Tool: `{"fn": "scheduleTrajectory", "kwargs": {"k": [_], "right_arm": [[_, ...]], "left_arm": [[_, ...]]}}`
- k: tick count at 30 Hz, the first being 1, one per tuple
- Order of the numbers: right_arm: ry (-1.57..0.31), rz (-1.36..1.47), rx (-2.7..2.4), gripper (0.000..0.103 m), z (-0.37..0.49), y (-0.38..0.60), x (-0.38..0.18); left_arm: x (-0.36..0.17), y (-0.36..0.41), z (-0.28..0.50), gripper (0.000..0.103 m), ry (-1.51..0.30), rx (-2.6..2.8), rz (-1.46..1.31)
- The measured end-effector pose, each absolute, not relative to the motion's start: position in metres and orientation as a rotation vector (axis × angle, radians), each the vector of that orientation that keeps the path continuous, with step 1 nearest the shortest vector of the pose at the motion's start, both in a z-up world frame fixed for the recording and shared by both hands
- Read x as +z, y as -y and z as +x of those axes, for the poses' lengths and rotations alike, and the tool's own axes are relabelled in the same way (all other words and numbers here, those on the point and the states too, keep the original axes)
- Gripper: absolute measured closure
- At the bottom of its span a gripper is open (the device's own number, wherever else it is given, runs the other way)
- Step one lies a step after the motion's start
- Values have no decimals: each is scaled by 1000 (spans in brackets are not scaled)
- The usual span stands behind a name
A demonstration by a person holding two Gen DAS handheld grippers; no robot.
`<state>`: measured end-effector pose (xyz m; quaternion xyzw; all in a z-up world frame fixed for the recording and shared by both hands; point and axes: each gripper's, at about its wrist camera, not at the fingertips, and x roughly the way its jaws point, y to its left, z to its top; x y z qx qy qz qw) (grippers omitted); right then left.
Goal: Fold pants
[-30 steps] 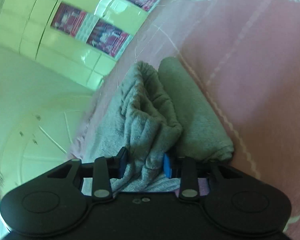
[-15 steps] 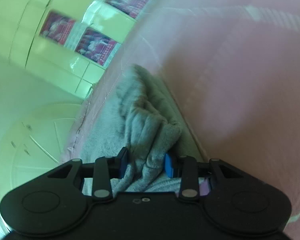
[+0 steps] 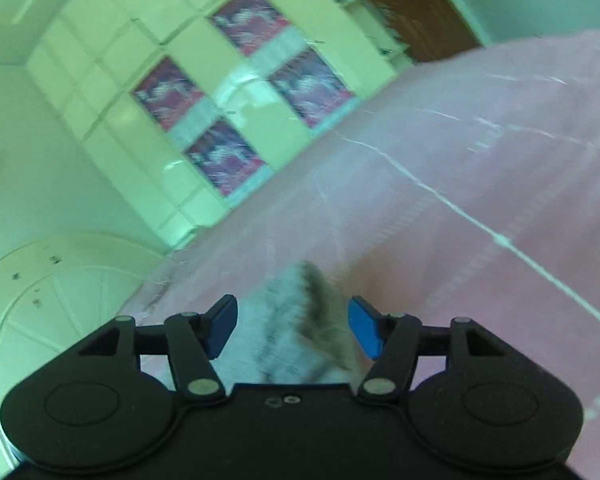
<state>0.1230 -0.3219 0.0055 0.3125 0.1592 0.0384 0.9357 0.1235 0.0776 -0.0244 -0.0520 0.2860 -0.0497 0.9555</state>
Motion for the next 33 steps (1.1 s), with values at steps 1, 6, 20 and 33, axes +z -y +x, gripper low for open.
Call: {"fn": "scheduleTrajectory", "kwargs": {"k": [1,6,20,33], "right_arm": [[-337,602,117,48,130,310,11],[-409,211,107,41,163,242,30],[-608,-194,113,40,171,192,-12],[-611,-107,129,103,261,217,20]], "left_arm": [[-20,-76,131,5,-572,-100,-114],[-1,-60,165,4,-544,-117,-114],[-36,-37,196,0,-686,-132,-61],[13,4,287,0,-591,-167,97]]}}
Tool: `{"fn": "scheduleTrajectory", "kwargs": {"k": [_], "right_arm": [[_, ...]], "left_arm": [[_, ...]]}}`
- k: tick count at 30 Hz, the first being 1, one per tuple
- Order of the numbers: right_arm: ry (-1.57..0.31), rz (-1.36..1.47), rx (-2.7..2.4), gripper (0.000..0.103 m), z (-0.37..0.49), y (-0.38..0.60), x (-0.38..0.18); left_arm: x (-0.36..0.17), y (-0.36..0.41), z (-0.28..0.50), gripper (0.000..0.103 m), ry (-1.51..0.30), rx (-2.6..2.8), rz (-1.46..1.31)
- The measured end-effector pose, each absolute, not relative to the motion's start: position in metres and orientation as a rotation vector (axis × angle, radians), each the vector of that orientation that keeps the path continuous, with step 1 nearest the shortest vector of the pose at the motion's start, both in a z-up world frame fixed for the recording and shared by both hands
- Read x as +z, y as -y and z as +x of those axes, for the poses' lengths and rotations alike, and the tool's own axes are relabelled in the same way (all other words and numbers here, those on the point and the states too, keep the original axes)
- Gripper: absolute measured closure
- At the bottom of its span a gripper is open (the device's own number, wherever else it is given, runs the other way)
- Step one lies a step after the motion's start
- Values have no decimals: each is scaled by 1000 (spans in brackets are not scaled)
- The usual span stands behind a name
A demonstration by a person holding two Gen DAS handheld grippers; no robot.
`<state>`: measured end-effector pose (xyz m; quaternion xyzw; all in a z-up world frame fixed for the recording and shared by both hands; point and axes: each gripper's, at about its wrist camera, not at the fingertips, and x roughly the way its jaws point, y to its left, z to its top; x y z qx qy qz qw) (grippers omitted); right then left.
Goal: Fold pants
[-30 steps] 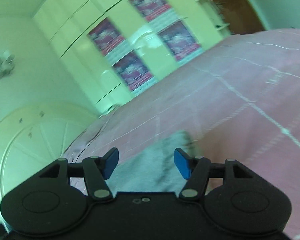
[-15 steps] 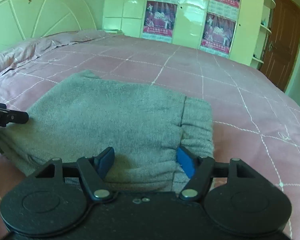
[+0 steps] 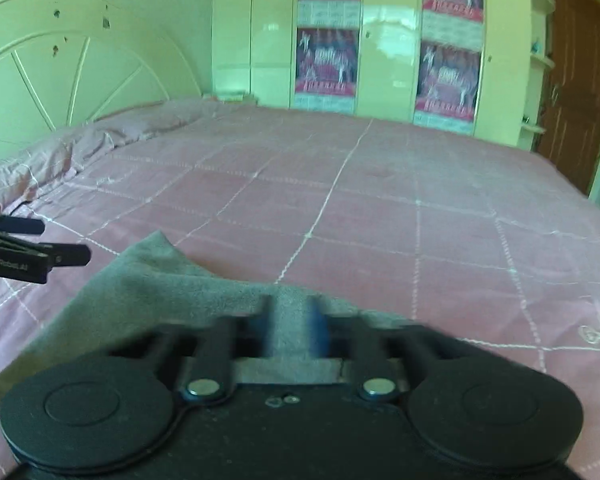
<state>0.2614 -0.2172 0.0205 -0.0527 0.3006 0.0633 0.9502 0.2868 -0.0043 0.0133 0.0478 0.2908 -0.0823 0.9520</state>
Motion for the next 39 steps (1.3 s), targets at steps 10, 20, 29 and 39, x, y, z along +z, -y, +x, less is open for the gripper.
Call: {"fn": "scheduleTrajectory", "kwargs": {"k": [10,20,29,39], "right_arm": [[-728,-72,115,103,289,248,-25],[-542,98,44,30,223,296,16],[-526,627,71,17,111,367,-35],[-527,624,104,6,92,357,-64]], "left_arm": [[-45,10,337,0,-755,-218,39],[-22,-49,288,0,-702,-194,-75],[-51,-101,196,0,-711,-189,-262],[-80,-65,148,0,-600,-172,6]]}}
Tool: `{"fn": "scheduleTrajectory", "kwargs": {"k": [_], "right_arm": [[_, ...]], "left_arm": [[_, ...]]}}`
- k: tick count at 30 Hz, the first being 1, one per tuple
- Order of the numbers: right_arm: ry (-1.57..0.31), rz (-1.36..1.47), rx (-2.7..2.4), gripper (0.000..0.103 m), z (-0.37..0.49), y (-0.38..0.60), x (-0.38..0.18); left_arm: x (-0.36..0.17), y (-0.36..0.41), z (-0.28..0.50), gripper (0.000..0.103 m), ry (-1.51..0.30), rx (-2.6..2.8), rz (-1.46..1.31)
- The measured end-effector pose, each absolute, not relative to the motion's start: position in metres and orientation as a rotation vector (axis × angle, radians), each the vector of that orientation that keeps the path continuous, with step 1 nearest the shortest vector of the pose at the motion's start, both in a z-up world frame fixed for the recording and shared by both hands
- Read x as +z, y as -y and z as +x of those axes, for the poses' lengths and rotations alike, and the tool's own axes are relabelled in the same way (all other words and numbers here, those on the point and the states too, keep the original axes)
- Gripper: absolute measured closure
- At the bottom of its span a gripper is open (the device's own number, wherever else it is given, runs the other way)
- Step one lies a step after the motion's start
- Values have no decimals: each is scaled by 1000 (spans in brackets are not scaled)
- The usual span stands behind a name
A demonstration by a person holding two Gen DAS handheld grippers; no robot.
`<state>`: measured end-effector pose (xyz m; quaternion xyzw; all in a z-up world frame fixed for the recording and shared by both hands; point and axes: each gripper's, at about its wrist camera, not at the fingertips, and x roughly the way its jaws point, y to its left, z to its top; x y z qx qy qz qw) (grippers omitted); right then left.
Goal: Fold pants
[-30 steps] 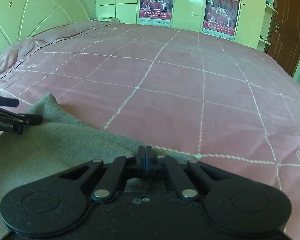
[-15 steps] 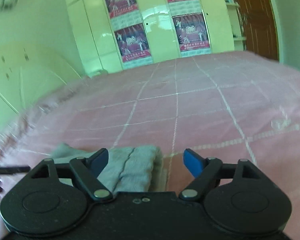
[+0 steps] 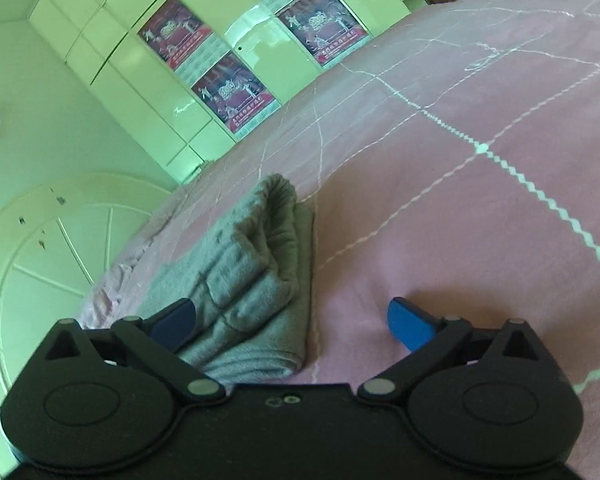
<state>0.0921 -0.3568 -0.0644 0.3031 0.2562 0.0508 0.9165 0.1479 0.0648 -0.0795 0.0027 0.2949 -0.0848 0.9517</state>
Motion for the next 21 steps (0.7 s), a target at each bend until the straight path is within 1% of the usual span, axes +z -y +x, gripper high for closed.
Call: {"fn": "scheduleTrajectory", "kwargs": {"k": [2,8,14,18,19,21], "right_arm": [[-536,598,101,6,93,351,-61],[-529,645,106,6,88,354,-63],[-515,643,96,6,87,350,-65],[-510,647,79,6,86,346,-67],[-512,651,81,6,87,347,-66],[-509,693,97,6,85,353,-64]], "left_arm": [[-76,-61,142,0,-605,-156,19],[-68,-54,129,0,-612,-131,22],[-60,-51,101,0,-589,-157,-47],[-64,-37,116,0,-572,-147,48],[-66,-41,122,0,-573,-124,37],[-69,-61,128,0,-605,-146,-103]]}}
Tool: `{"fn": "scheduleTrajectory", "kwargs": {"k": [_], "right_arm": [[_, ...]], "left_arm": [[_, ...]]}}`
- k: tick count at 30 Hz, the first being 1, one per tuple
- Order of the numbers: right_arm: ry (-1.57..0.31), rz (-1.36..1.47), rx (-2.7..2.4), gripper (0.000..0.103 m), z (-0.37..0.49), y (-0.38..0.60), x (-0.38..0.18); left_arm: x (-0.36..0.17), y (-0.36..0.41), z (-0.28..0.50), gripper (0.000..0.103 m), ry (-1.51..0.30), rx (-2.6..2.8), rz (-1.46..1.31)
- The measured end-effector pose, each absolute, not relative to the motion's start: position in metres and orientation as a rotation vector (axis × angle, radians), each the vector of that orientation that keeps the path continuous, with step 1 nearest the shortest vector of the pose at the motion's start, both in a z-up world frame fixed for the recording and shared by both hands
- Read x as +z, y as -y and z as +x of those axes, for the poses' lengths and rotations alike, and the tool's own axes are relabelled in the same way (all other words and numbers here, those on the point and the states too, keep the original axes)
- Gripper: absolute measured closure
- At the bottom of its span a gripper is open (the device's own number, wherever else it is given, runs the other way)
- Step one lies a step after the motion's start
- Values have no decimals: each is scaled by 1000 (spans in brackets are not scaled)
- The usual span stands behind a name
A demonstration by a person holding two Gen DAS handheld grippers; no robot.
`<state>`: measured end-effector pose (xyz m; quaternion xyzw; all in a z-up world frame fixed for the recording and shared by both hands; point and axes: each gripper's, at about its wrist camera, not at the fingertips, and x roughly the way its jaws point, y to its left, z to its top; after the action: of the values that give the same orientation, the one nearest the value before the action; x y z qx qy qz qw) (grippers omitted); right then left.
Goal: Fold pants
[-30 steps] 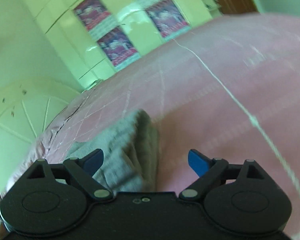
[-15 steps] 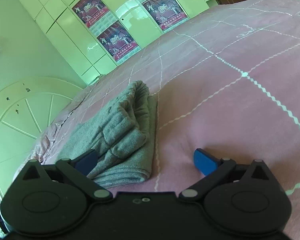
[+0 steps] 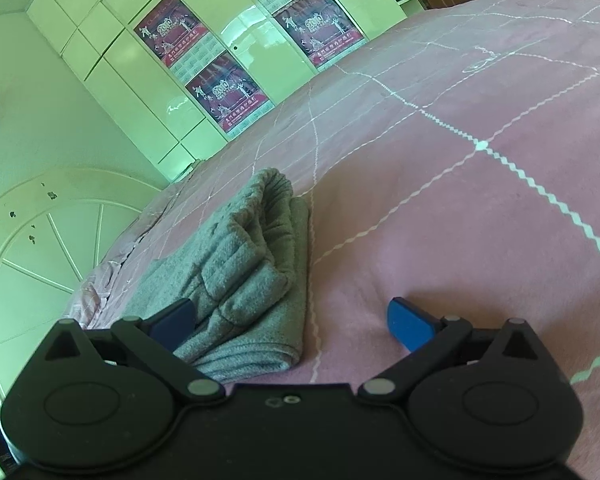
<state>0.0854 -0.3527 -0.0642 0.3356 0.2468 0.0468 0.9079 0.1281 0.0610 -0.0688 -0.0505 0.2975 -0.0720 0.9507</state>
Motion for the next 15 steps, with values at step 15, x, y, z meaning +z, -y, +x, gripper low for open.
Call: {"fn": "scheduleTrajectory", "kwargs": {"k": [15], "right_arm": [[-592,939,265,5,132,376,-65]], "left_arm": [[-67,-101,159,0,-731,-425,-505]]}}
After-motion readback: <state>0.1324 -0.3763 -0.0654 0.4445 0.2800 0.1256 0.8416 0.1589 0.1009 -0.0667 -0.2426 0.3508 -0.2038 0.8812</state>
